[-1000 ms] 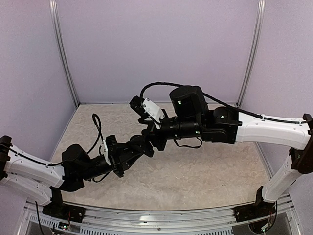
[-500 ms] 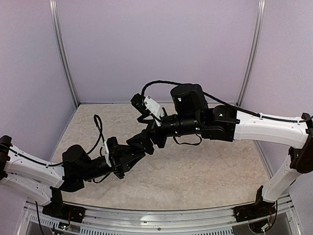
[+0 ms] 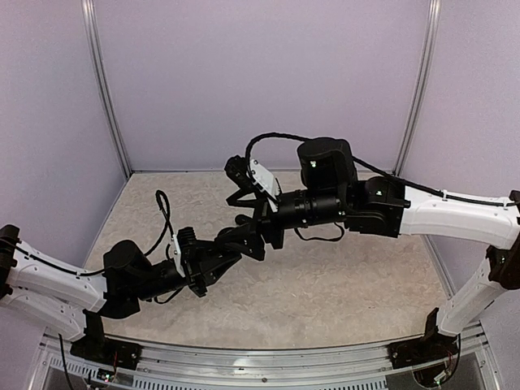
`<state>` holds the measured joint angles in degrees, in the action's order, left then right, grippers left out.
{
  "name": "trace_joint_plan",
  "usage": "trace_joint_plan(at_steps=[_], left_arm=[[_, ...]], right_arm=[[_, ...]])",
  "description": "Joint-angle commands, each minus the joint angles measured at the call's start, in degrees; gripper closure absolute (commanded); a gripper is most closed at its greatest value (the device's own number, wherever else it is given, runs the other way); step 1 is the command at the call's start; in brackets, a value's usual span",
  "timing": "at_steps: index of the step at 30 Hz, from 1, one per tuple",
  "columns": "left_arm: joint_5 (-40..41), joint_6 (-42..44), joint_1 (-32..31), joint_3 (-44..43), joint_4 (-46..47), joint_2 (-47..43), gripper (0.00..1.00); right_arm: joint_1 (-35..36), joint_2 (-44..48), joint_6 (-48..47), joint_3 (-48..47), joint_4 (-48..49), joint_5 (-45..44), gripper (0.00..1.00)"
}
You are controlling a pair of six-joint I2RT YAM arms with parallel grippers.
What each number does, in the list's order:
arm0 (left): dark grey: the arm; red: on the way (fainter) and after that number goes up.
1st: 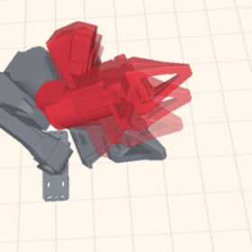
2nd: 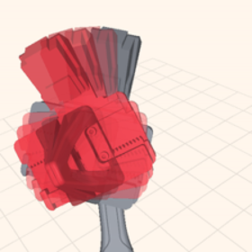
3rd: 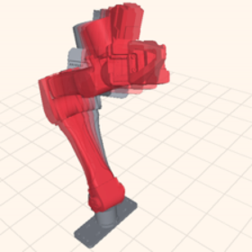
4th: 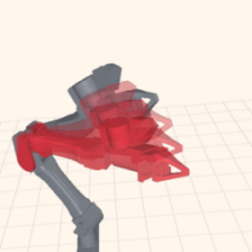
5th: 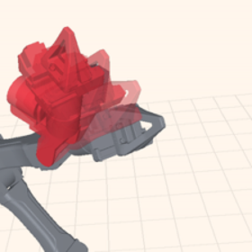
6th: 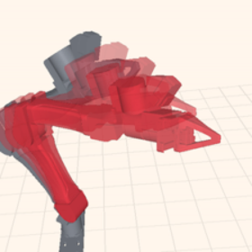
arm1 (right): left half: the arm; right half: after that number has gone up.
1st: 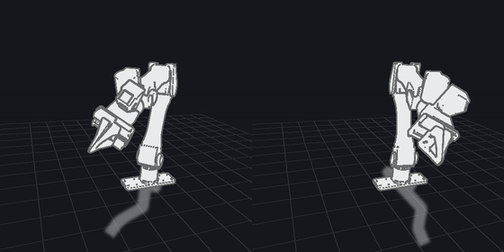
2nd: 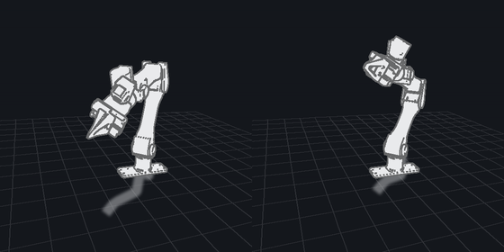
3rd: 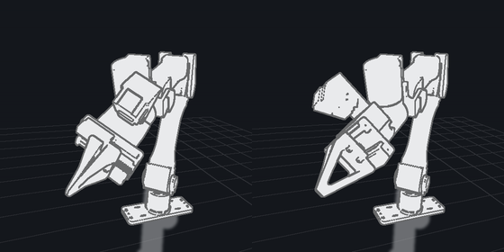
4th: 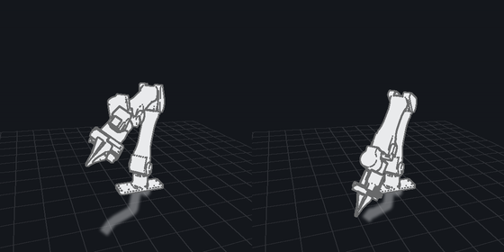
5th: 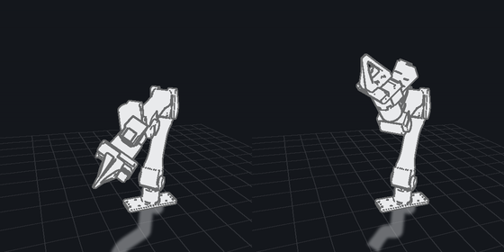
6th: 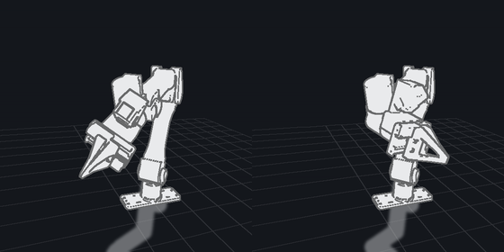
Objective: Insert the wireless bluetooth earbuds into the charging case
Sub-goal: Adjust the left earbud in the left side groove of the charging case.
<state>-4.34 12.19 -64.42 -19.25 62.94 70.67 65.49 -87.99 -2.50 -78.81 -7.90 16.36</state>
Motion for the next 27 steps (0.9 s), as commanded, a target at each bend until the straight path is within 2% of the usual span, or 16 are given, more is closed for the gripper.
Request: trace_joint_plan(at_steps=[1, 7, 12, 18, 27], left_arm=[[-0.56, -1.0, 0.52, -0.59, 1.22, -0.95, 0.93], [0.98, -2.47, 1.08, -2.63, -4.34, -1.59, 0.93], [1.0, -2.79, 1.06, -3.14, -4.93, -1.12, 0.94], [0.9, -2.35, 1.11, -3.42, -4.85, -0.64, 0.94], [0.45, -2.25, 0.99, -3.6, -4.53, -0.01, 0.94]], right_arm=[[-0.36, 5.59, -3.33, 0.01, -1.82, -2.95, 0.06], [-0.34, 8.51, -7.33, -0.57, -10.54, -2.1, 0.19], [0.28, 8.65, -11.08, -0.2, -14.66, 0.1, 0.28], [4.13, 5.38, -14.72, -1.44, -18.16, -4.25, 0.38], [5.58, 3.2, -14.96, -2.22, -18.44, -7.68, 0.43]])
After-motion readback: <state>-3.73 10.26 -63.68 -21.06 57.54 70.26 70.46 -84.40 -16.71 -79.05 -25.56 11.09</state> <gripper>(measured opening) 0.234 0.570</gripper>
